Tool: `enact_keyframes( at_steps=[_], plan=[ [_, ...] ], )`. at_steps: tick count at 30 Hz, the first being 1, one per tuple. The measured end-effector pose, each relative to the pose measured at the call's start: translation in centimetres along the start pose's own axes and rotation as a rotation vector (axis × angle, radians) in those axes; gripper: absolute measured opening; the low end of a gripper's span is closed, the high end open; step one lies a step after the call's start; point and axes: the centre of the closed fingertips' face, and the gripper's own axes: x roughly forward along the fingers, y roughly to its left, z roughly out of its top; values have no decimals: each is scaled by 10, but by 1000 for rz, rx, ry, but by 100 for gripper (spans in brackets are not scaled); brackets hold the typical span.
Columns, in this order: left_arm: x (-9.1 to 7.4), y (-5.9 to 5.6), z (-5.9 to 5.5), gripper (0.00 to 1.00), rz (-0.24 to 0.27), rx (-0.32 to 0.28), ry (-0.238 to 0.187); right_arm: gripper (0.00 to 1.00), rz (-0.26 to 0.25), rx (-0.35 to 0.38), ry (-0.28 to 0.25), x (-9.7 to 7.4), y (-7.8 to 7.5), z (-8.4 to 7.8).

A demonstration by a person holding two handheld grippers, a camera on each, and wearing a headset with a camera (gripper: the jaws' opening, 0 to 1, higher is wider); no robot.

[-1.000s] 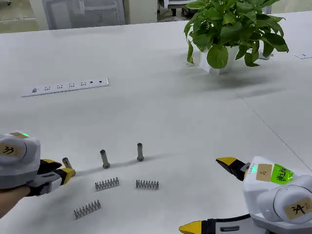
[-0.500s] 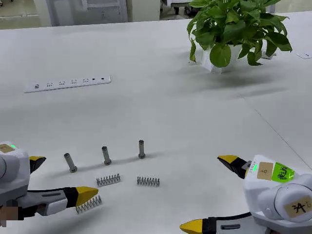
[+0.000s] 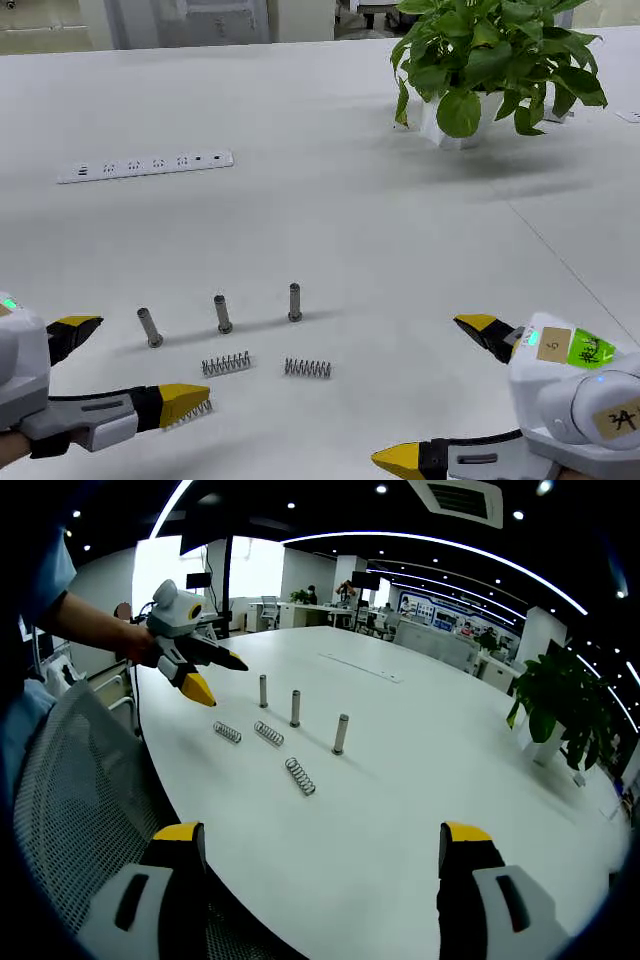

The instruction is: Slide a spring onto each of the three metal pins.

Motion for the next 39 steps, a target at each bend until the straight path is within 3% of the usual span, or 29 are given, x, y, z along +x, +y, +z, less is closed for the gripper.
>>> enact_keyframes(
  at_steps=[9,11,17,21,27,31,33,39],
  plan=[
    [-7,-10,-17,99,-37,73,60,98,8,-2,4,1,1,-1],
    [-8,-12,-23,91,-42,107,81,98,9,-4,4,0,2,-1],
    [-4,-16,-37,77,-54,129,118,98,13,-5,6,1,3,-1],
    [1,-19,-49,66,-84,170,196,98,18,-11,14,1,4,-3],
    [5,-19,-49,45,-115,189,248,98,16,-11,14,1,3,-3],
    [6,-19,-54,33,-152,236,316,97,16,-20,19,1,4,-4],
    [7,-18,-57,31,-153,270,341,97,15,-20,20,1,4,-4],
    [8,-21,-64,25,-180,301,390,97,16,-20,19,1,4,-4]
  ],
)
